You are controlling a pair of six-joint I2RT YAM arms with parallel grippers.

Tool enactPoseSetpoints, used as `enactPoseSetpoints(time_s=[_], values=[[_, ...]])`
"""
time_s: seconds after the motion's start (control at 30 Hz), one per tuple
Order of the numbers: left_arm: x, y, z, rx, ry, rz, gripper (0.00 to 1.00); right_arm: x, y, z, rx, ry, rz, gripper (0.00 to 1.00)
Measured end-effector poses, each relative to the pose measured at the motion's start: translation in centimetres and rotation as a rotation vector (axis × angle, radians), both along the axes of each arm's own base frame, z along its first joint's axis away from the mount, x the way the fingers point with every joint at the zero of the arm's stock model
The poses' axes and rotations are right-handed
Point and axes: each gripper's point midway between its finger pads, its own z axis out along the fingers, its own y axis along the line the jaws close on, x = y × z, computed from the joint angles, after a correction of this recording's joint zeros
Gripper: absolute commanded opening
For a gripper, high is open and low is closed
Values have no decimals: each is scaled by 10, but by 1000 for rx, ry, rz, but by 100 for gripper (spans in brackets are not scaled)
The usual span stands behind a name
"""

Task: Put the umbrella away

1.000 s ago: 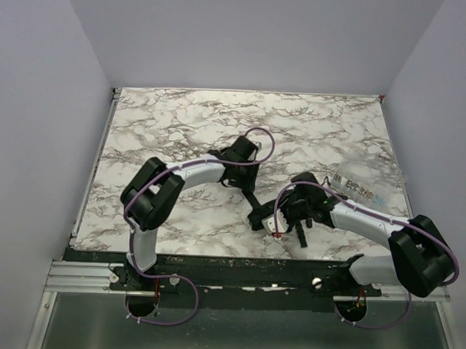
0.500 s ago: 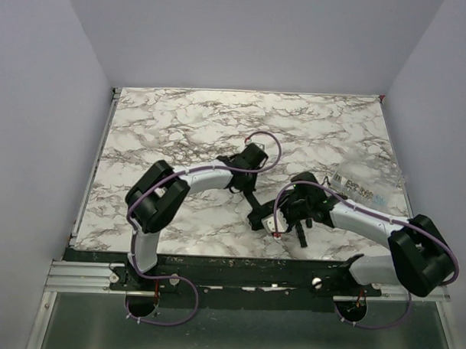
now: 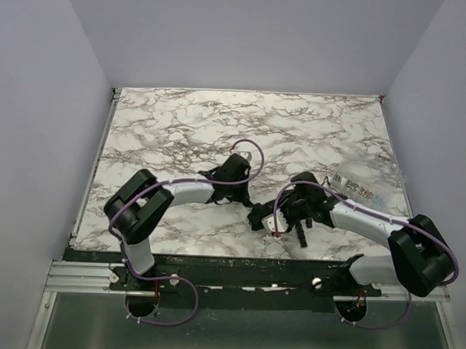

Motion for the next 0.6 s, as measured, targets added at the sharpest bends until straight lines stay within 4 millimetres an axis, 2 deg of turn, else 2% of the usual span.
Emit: enactPoseSetpoints(time_s=[0.23, 0.4, 0.6], values=[[-30, 10, 4, -75, 64, -11, 0, 0, 0, 0, 0, 0, 0, 15], [-38, 7, 18, -157, 55, -21, 0, 0, 0, 0, 0, 0, 0, 15], [-37, -3, 29, -234, 39, -38, 0, 0, 0, 1, -1, 1, 1, 15]])
